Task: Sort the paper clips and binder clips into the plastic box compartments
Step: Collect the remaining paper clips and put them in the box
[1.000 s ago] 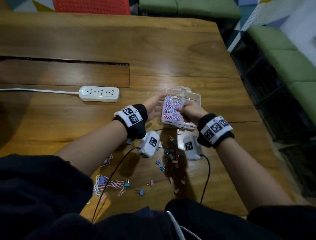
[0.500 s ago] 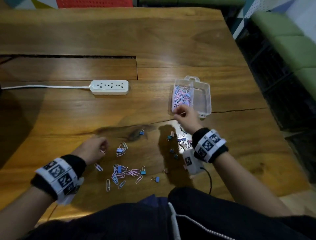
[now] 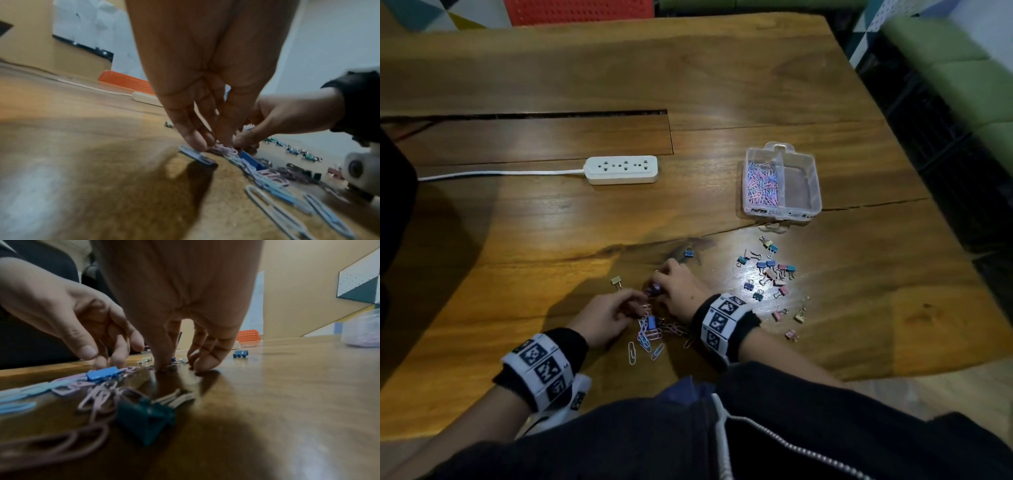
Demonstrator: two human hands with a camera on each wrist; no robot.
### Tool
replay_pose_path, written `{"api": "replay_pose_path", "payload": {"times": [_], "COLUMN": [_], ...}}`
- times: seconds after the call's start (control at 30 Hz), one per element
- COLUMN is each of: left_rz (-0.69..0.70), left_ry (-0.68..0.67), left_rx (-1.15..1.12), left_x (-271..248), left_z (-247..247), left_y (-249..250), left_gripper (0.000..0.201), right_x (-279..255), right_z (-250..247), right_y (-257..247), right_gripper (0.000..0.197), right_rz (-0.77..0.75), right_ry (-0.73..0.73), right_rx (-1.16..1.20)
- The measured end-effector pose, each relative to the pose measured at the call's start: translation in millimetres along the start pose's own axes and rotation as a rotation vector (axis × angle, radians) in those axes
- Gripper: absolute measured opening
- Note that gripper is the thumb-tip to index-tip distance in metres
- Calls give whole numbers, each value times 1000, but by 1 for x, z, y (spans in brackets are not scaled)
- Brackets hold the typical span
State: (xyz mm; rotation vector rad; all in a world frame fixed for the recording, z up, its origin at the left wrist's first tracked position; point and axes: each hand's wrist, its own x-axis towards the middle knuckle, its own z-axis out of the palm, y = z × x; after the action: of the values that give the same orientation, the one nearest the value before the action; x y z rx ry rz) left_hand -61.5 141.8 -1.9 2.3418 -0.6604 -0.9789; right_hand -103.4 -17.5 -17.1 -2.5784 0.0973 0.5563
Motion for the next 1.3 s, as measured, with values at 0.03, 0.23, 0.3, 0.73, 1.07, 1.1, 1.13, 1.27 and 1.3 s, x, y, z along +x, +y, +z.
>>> {"api": "replay_pose_path", "payload": {"times": [0.03,0.23,0.3,0.73,1.07,1.1,1.13,1.27,1.3], "left_rz": [4,-128,-152,-1,116,117,118,131,128], "left_ry": [18,44,-35,-39,59,61,64,103,105], "left_rx": [-11,355,364,224,388,384,379,452,465], "left_x": [1,7,6,2,15,16,17,17,17], "left_z": [-1,-4,-3,22,23,23,24,25,25], "left_y": [1,6,4,13,21,21,21,20,19], "left_gripper": [39,59,75,69,25,23,22,21,21], "right_x": [1,-8,-17,-37,-44,-47,-49,-48,-47], "right_z": [0,-4,-9,-3,16,19,21,17,15], "right_y": [2,19,25,23,23,24,25,26,27], "right_gripper": [37,25,16,55,68,70,68,40,35], "right_rz": [35,137,161,48,3,-3,-2,24,27], "right_ry": [15,105,191,121,-13,-6,9,71,72], "right_rx": [37,238,359,-63,-73,-85,-87,-17,-21]}}
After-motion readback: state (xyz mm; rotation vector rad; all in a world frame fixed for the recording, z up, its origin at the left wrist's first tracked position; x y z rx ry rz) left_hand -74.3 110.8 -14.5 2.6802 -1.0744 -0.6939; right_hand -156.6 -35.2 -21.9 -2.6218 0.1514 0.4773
